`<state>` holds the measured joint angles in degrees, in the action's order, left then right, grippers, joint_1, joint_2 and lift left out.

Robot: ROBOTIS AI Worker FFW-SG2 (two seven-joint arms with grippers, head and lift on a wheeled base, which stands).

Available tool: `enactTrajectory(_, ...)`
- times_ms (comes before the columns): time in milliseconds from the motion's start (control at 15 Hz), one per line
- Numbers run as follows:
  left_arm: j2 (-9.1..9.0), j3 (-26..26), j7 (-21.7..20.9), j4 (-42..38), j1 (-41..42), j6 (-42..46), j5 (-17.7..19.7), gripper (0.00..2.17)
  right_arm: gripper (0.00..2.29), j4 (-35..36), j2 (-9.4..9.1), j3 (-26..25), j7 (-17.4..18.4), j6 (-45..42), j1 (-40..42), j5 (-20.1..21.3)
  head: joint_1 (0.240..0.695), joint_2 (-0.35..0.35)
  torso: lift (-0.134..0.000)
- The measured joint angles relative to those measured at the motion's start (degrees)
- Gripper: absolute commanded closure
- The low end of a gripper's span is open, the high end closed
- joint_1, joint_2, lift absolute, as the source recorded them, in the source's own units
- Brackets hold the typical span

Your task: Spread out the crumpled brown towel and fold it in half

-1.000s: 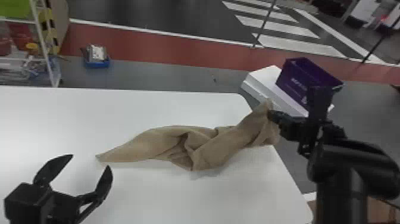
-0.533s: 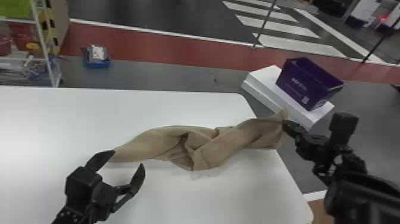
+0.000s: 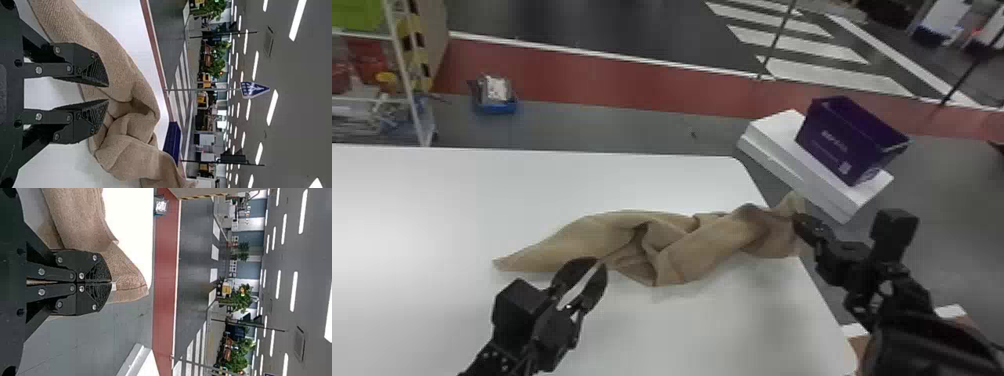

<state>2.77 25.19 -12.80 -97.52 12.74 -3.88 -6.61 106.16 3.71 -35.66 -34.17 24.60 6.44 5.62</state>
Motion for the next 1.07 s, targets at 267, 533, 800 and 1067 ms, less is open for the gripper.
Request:
enactTrajectory(267,-0.28,4.13,-0.08,3.43,-2.82,-0.28,1.89,0.67,1.36,1.6,-0.75,0.99,-0.27,-0.45,2.66,-0.06,0.695,-0.35,-0.124)
enactTrajectory(533,-1.72,7.17,1.19,8.17,-6.03,1.03,1.63,0.47,1.36,3.72,-1.65,1.56,-0.34,-0.55,4.76,-0.03,0.695,-0.35,-0.124)
enactTrajectory(800,-2.56,7.72,0.64,10.03,-7.59,1.26,1.68,0.47,1.36,4.05,-1.92,2.41,-0.37,-0.73,5.37,0.0,0.695,-0.35,-0.124)
enactTrajectory(1067,-2.76,9.89,0.78,14.33,-9.81,1.29,1.41,0.47,1.36,4.13,-2.67,4.31,-0.37,-1.86,5.8,0.01,0.695,-0.35,-0.124)
